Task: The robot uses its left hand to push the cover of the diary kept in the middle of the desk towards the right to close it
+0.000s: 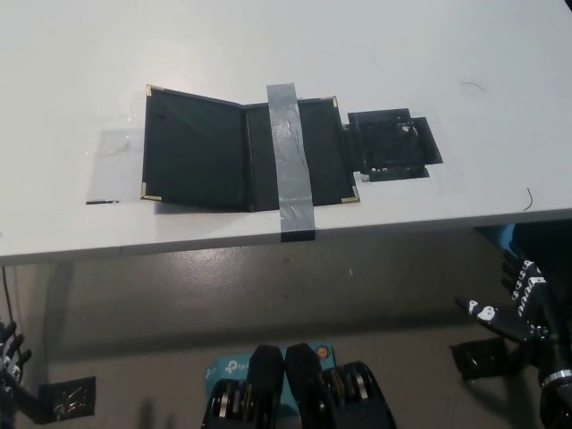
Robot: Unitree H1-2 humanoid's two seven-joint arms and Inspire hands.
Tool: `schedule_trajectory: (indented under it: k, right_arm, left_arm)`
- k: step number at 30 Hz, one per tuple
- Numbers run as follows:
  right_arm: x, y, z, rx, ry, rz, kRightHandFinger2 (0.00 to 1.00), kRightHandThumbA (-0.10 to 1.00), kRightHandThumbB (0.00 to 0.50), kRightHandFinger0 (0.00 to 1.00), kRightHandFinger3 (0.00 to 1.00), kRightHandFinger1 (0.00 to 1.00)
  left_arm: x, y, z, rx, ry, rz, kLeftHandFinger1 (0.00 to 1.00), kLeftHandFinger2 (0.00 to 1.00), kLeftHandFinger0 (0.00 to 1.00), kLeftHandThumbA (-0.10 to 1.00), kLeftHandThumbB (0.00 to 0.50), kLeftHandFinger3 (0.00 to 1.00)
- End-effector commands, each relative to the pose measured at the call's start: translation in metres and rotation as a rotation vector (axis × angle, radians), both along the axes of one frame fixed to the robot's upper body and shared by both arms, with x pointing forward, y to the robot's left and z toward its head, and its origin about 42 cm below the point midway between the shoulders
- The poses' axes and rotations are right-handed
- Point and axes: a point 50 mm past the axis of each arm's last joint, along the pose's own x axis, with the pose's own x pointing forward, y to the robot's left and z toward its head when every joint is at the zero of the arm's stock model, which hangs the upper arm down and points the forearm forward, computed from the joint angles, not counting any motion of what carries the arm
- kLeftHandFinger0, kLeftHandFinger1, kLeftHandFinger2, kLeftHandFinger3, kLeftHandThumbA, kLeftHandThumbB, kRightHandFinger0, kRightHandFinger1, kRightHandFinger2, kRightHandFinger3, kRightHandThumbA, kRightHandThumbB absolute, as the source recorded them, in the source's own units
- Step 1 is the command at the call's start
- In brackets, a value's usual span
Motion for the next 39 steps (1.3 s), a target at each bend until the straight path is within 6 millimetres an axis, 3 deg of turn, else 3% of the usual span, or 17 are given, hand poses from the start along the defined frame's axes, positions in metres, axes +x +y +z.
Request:
schedule_trajectory:
  k: [1, 3, 9, 12, 14, 16, 17, 19, 21, 23, 26, 28, 31, 32, 33, 34, 39]
  right_arm:
    - [0.009, -0.003, 0.014, -0.008, -0.073, 0.018, 1.00, 1.00, 0.500, 1.00, 1.00, 1.00]
    - [0.008, -0.003, 0.015, -0.010, -0.075, 0.022, 1.00, 1.00, 0.500, 1.00, 1.00, 1.00]
    - [0.013, -0.005, 0.019, -0.023, -0.087, 0.019, 1.00, 1.00, 0.500, 1.00, 1.00, 1.00]
    - [0.015, -0.006, 0.022, -0.011, -0.089, 0.021, 1.00, 1.00, 0.500, 1.00, 1.00, 1.00]
    - [0.015, -0.006, 0.022, -0.007, -0.088, 0.018, 1.00, 1.00, 0.500, 1.00, 1.00, 1.00]
    - [0.015, -0.006, 0.022, -0.019, -0.089, 0.026, 1.00, 1.00, 0.500, 1.00, 1.00, 1.00]
    - [0.015, -0.006, 0.022, -0.018, -0.087, 0.025, 1.00, 1.00, 0.500, 1.00, 1.00, 1.00]
    - [0.013, -0.006, 0.021, -0.019, -0.085, 0.026, 1.00, 1.00, 0.500, 1.00, 1.00, 1.00]
    - [0.011, -0.007, 0.020, -0.017, -0.082, 0.026, 1.00, 1.00, 0.500, 1.00, 1.00, 1.00]
    - [0.011, -0.007, 0.018, -0.013, -0.082, 0.029, 1.00, 1.00, 0.500, 1.00, 1.00, 1.00]
    - [0.006, -0.008, 0.015, -0.021, -0.067, 0.027, 1.00, 1.00, 0.500, 1.00, 1.00, 1.00]
    - [0.005, -0.008, 0.014, -0.022, -0.064, 0.028, 1.00, 1.00, 0.500, 1.00, 1.00, 1.00]
    - [0.003, -0.008, 0.013, -0.033, -0.057, 0.027, 1.00, 1.00, 0.500, 1.00, 1.00, 1.00]
    - [0.003, -0.007, 0.013, -0.037, -0.057, 0.034, 1.00, 1.00, 0.500, 1.00, 1.00, 1.00]
    - [0.004, -0.006, 0.013, -0.038, -0.058, 0.035, 1.00, 1.00, 0.500, 1.00, 1.00, 1.00]
    - [0.004, -0.006, 0.013, -0.041, -0.056, 0.033, 1.00, 1.00, 0.500, 1.00, 1.00, 1.00]
    - [0.003, -0.005, 0.012, -0.044, -0.055, 0.033, 1.00, 1.00, 0.500, 1.00, 1.00, 1.00]
  left_arm:
    - [-0.002, -0.004, 0.017, 0.012, -0.055, -0.043, 1.00, 1.00, 1.00, 0.85, 0.175, 1.00]
    - [-0.004, -0.009, 0.027, 0.019, -0.082, -0.082, 1.00, 1.00, 1.00, 0.88, 0.183, 1.00]
    - [-0.019, -0.031, 0.070, 0.072, -0.210, -0.197, 1.00, 1.00, 1.00, 0.94, 0.117, 1.00]
    - [-0.037, -0.047, 0.113, 0.107, -0.334, -0.301, 1.00, 1.00, 1.00, 0.99, 0.082, 1.00]
    - [-0.040, -0.052, 0.125, 0.120, -0.374, -0.319, 1.00, 1.00, 1.00, 1.00, 0.090, 1.00]
    - [-0.051, -0.064, 0.156, 0.118, -0.468, -0.394, 1.00, 1.00, 1.00, 1.00, 0.080, 1.00]
    - [-0.051, -0.065, 0.160, 0.125, -0.477, -0.400, 1.00, 1.00, 1.00, 1.00, 0.093, 1.00]
    - [-0.052, -0.071, 0.179, 0.148, -0.543, -0.443, 1.00, 1.00, 1.00, 1.00, 0.058, 1.00]
    - [-0.052, -0.075, 0.190, 0.141, -0.569, -0.456, 1.00, 1.00, 1.00, 1.00, 0.079, 1.00]
    - [-0.047, -0.085, 0.212, 0.131, -0.652, -0.473, 1.00, 1.00, 1.00, 1.00, 0.045, 1.00]
    - [-0.035, -0.089, 0.222, 0.079, -0.686, -0.479, 1.00, 1.00, 1.00, 1.00, 0.019, 1.00]
    - [-0.028, -0.088, 0.224, 0.061, -0.691, -0.481, 1.00, 1.00, 1.00, 1.00, 0.026, 1.00]
    - [-0.004, -0.082, 0.225, 0.027, -0.660, -0.466, 1.00, 1.00, 1.00, 1.00, 0.023, 1.00]
    - [0.004, -0.080, 0.223, 0.012, -0.646, -0.466, 1.00, 1.00, 1.00, 1.00, 0.000, 1.00]
    - [0.011, -0.079, 0.223, -0.004, -0.633, -0.473, 1.00, 1.00, 1.00, 1.00, 0.003, 1.00]
    - [0.032, -0.077, 0.222, -0.072, -0.606, -0.488, 1.00, 1.00, 1.00, 1.00, 0.021, 1.00]
    - [0.077, -0.079, 0.222, -0.144, -0.562, -0.408, 1.00, 1.00, 1.00, 1.00, 0.048, 1.00]
